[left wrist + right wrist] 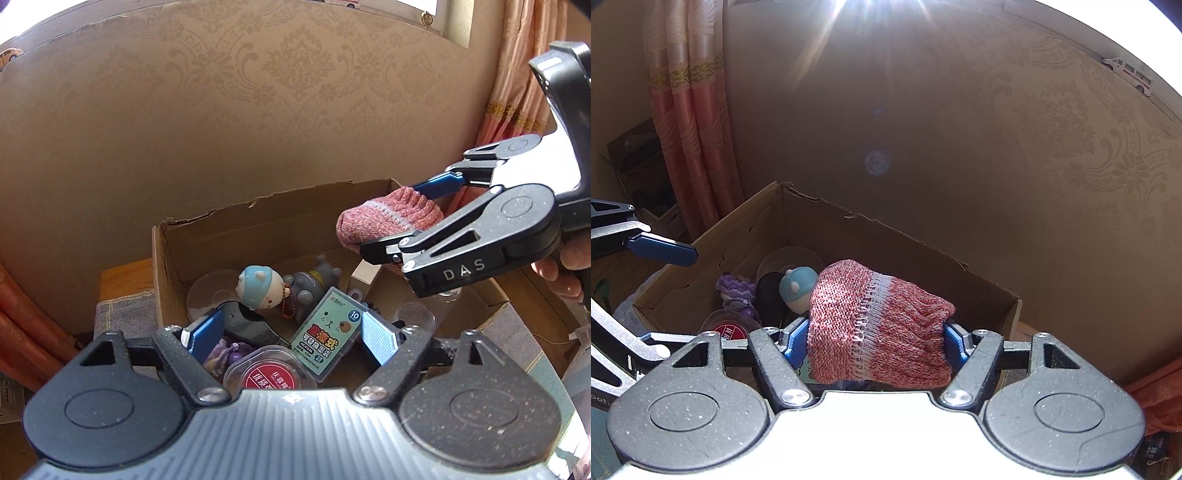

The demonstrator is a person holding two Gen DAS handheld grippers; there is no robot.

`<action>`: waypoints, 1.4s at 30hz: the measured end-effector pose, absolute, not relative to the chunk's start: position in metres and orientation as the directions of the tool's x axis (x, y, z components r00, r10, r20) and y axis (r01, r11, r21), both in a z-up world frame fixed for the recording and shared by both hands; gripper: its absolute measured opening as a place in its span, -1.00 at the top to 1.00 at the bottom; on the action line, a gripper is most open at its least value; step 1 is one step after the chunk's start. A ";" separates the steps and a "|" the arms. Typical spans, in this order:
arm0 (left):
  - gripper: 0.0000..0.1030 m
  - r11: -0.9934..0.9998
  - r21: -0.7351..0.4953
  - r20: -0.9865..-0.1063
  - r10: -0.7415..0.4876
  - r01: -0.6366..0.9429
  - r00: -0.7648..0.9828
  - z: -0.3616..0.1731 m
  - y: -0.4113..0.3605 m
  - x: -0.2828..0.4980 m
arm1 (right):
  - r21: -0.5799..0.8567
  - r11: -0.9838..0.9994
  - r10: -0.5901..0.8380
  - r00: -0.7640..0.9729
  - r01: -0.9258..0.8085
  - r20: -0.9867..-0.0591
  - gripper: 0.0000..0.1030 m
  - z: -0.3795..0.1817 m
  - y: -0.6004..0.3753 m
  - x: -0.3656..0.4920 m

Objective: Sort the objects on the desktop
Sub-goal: 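Open left tool to drop the toy in the box while right tool drops the pink sock, then withdraw right tool from the box and move it to the grey knit sock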

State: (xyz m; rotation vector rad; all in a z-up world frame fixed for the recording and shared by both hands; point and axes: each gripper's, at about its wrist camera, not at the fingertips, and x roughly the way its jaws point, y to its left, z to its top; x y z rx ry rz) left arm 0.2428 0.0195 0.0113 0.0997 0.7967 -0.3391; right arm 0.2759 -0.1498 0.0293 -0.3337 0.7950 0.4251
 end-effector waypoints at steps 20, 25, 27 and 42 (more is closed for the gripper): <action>-0.79 0.946 -0.088 -0.738 -0.273 0.312 0.617 0.023 0.030 0.211 | -0.115 0.917 0.167 0.631 -0.381 -0.758 -0.99 0.039 -0.155 0.256; -0.80 0.954 -0.118 -0.745 -0.269 0.277 0.611 0.024 0.031 0.192 | -0.086 0.929 0.168 0.618 -0.360 -0.768 -0.99 0.042 -0.161 0.236; -0.80 0.956 -0.113 -0.749 -0.261 0.271 0.609 0.022 0.029 0.183 | -0.067 0.932 0.181 0.619 -0.356 -0.764 -0.99 0.043 -0.164 0.225; -0.81 0.965 -0.060 -0.773 -0.206 0.255 0.600 0.007 0.013 0.137 | -0.027 0.939 0.214 0.647 -0.342 -0.732 -0.99 0.030 -0.189 0.138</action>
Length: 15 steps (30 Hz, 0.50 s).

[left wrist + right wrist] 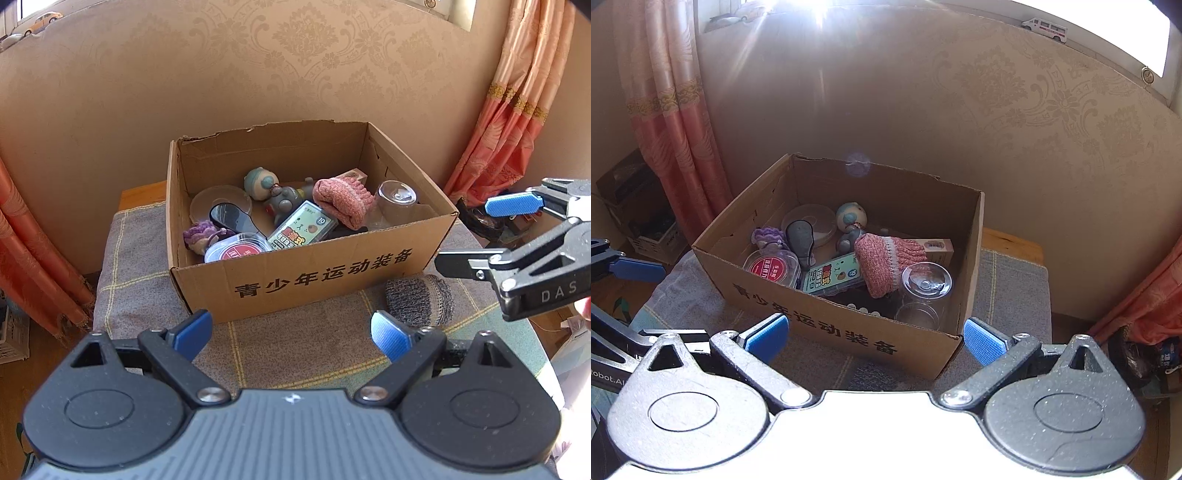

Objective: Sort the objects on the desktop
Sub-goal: 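Withdraw right tool from the box and move it to the grey knit sock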

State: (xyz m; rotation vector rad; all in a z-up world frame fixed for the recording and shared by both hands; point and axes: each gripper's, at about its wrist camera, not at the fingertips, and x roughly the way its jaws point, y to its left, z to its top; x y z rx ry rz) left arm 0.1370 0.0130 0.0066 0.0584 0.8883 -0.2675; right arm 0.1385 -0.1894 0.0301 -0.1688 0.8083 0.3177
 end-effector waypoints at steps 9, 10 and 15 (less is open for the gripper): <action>-0.81 0.975 -0.078 -0.789 -0.187 0.206 0.585 -0.004 0.011 0.126 | -0.053 0.907 0.249 0.632 -0.418 -0.734 -0.99 -0.013 -0.191 0.113; -0.81 0.975 -0.084 -0.791 -0.190 0.205 0.582 -0.006 0.011 0.126 | -0.044 0.911 0.248 0.631 -0.409 -0.735 -0.99 -0.018 -0.193 0.114; -0.81 0.979 -0.083 -0.802 -0.177 0.186 0.571 -0.010 0.007 0.125 | -0.005 0.920 0.243 0.579 -0.392 -0.779 -0.99 -0.051 -0.203 0.128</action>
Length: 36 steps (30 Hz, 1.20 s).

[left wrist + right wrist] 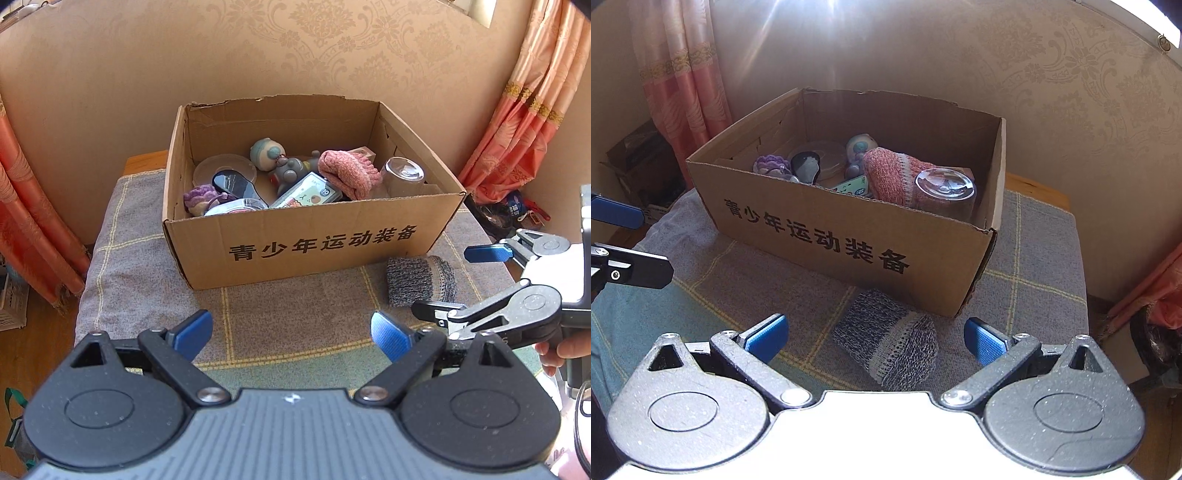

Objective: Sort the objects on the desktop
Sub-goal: 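Withdraw right tool from the box and move it to the grey knit sock, then close right tool on the grey knit sock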

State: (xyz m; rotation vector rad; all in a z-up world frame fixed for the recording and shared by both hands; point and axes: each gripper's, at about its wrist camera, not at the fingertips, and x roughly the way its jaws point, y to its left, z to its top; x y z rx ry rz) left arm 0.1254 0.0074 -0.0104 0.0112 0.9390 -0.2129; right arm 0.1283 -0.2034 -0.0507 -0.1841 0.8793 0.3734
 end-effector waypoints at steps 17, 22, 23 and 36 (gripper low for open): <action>-0.80 0.976 -0.069 -0.821 -0.173 0.206 0.545 -0.018 0.000 0.126 | -0.054 0.876 0.219 0.496 -0.479 -0.840 -0.98 -0.102 -0.195 0.157; -0.80 0.976 -0.056 -0.821 -0.165 0.209 0.547 -0.018 -0.001 0.125 | -0.035 0.875 0.229 0.477 -0.483 -0.849 -0.94 -0.108 -0.196 0.161; -0.80 0.976 -0.055 -0.821 -0.163 0.209 0.546 -0.018 -0.001 0.125 | -0.023 0.877 0.234 0.469 -0.480 -0.852 -0.92 -0.108 -0.197 0.162; -0.80 0.976 -0.068 -0.814 -0.173 0.206 0.554 -0.014 0.000 0.120 | -0.032 0.882 0.226 0.481 -0.470 -0.847 -0.45 -0.099 -0.198 0.159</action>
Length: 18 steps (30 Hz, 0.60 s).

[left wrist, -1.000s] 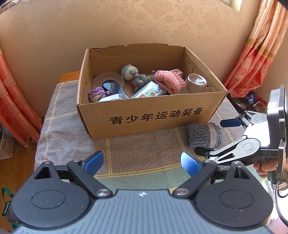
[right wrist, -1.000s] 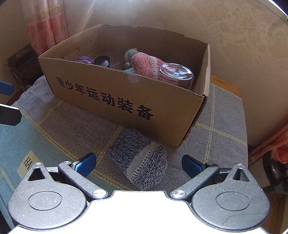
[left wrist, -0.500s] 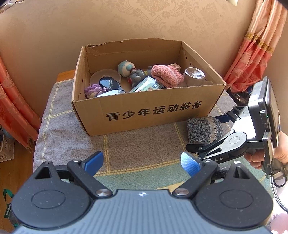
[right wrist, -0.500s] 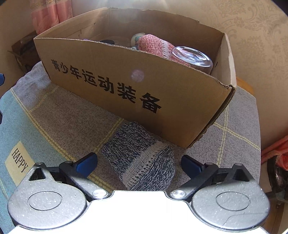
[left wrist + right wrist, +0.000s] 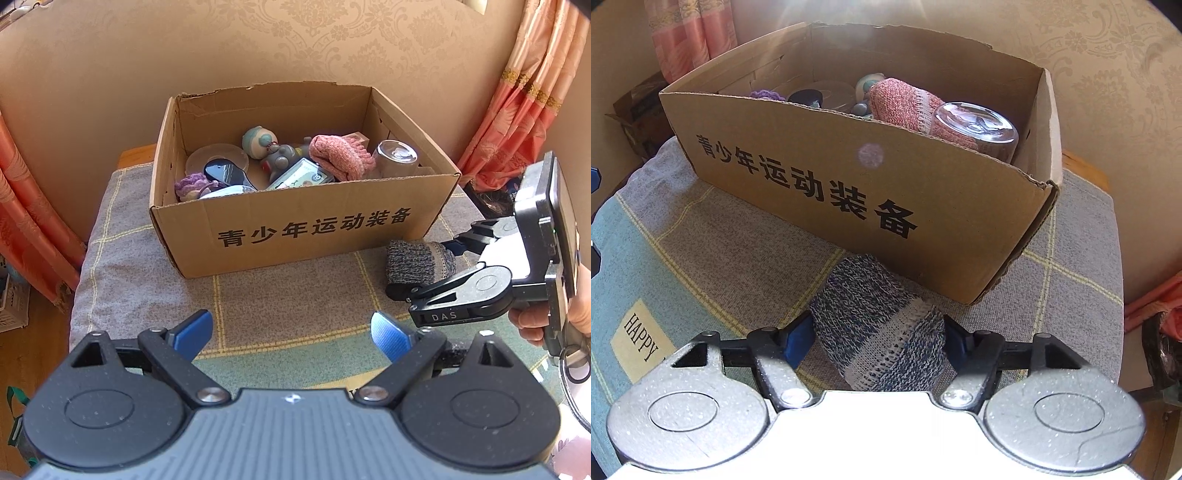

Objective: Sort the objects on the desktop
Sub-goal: 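Close right tool on the grey knit sock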

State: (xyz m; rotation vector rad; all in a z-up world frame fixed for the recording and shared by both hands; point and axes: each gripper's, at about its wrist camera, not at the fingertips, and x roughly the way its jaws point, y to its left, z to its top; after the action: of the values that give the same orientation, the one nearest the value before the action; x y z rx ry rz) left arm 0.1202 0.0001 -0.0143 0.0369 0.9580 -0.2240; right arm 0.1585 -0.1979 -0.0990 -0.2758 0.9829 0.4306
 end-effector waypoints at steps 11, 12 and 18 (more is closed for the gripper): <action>-0.80 0.974 -0.072 -0.803 -0.184 0.214 0.567 -0.009 -0.003 0.111 | -0.053 0.868 0.224 0.485 -0.493 -0.845 -0.40 -0.083 -0.189 0.148; -0.81 0.974 -0.073 -0.801 -0.185 0.214 0.569 -0.008 -0.003 0.110 | -0.054 0.866 0.226 0.486 -0.497 -0.844 -0.39 -0.080 -0.190 0.146; -0.81 0.974 -0.078 -0.794 -0.191 0.214 0.577 -0.005 -0.003 0.106 | -0.057 0.856 0.239 0.491 -0.514 -0.837 -0.25 -0.064 -0.193 0.137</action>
State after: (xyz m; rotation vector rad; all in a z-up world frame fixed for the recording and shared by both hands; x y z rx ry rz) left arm 0.1059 -0.0029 -0.0052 0.0273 0.9256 -0.2368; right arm 0.1370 -0.1928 -0.0637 -0.3199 0.9540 0.4669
